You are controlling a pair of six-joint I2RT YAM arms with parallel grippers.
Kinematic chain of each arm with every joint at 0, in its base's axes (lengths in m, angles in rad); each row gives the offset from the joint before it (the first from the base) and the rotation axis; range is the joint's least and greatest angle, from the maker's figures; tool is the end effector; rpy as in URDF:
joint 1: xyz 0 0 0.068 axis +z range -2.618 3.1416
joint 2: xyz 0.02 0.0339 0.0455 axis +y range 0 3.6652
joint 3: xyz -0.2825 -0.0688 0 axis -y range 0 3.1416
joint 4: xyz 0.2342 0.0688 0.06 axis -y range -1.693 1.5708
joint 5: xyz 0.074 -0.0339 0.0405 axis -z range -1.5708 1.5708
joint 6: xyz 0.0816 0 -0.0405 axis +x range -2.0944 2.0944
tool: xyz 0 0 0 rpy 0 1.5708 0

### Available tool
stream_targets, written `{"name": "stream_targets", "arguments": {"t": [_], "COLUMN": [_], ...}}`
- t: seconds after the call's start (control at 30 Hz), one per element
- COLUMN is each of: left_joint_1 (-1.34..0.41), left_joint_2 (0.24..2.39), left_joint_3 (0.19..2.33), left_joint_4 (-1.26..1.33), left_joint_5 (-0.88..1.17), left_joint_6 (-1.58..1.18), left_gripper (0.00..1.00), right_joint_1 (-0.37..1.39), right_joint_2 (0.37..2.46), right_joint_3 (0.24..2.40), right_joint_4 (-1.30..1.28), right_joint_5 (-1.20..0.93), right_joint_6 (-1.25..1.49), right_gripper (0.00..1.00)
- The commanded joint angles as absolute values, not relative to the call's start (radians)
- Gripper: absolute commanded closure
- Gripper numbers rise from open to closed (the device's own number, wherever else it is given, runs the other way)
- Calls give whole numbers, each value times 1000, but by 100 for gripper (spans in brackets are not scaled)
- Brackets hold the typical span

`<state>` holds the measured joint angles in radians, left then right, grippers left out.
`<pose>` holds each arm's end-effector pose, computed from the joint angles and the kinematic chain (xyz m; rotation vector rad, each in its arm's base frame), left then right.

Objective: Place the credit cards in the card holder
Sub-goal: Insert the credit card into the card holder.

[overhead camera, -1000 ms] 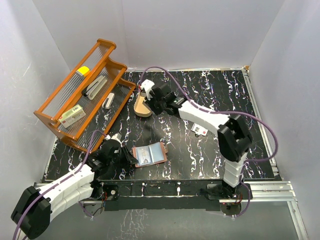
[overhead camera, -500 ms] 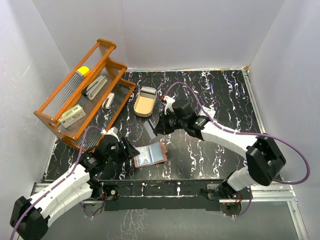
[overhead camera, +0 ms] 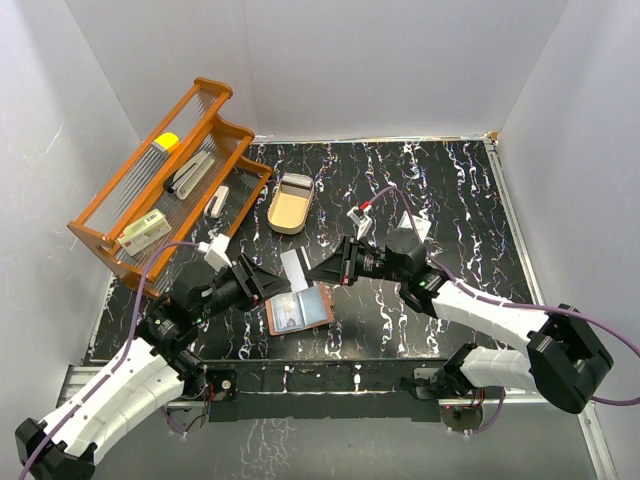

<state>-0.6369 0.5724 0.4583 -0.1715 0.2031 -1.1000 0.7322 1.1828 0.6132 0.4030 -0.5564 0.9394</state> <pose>0.1267 -0.1142 0.2561 -0.3244 2.0708 -1.3318 0.1824 0.2219 0.2755 -0.2721 2.0267 1.6279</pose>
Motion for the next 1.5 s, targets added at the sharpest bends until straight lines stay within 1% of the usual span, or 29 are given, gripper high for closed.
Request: {"name": "stream_targets", "arguments": {"t": [0.0,0.17,0.23,0.37,0.5,0.6,0.73,0.9,0.97,1.03,1.13,1.27,1.4,1.47], "left_joint_1": [-635,-635,-635,-635,-636,-635,-635,-636,-635,-635,-635,-635,-635,-635], "left_joint_2": [515,485,485,495,500,498,493,487,488,489,486,488,494,494], "left_joint_3": [461,449,446,444,437,436,429,428,429,427,422,424,432,429], "left_joint_4": [-54,29,40,32,44,45,46,48,43,39,36,4,-74,-115], "left_joint_5": [243,252,253,249,251,248,244,240,239,237,234,221,182,160], "left_joint_6": [-1164,-1180,-1176,-1173,-1173,-1171,-1171,-1164,-1156,-1150,-1148,-1128,-1075,-1058], "left_gripper": [42,43,44,54,61,70,79,96,100,100,100,100,100,100], "right_joint_1": [736,738,738,742,748,751,758,762,762,762,761,762,762,762], "right_joint_2": [1158,1157,1170,1198,1212,1224,1233,1234,1233,1229,1216,1189,1148,1129], "right_joint_3": [573,548,536,515,510,506,508,511,511,513,522,541,561,574], "right_joint_4": [651,676,722,798,812,814,813,786,775,756,696,585,435,341], "right_joint_5": [-623,-636,-654,-677,-682,-686,-687,-682,-679,-673,-656,-620,-556,-510], "right_joint_6": [1097,1112,1129,1175,1181,1181,1181,1170,1163,1149,1122,1065,992,946], "right_gripper": [100,100,100,100,100,100,100,100,100,97,90,72,61,57]}}
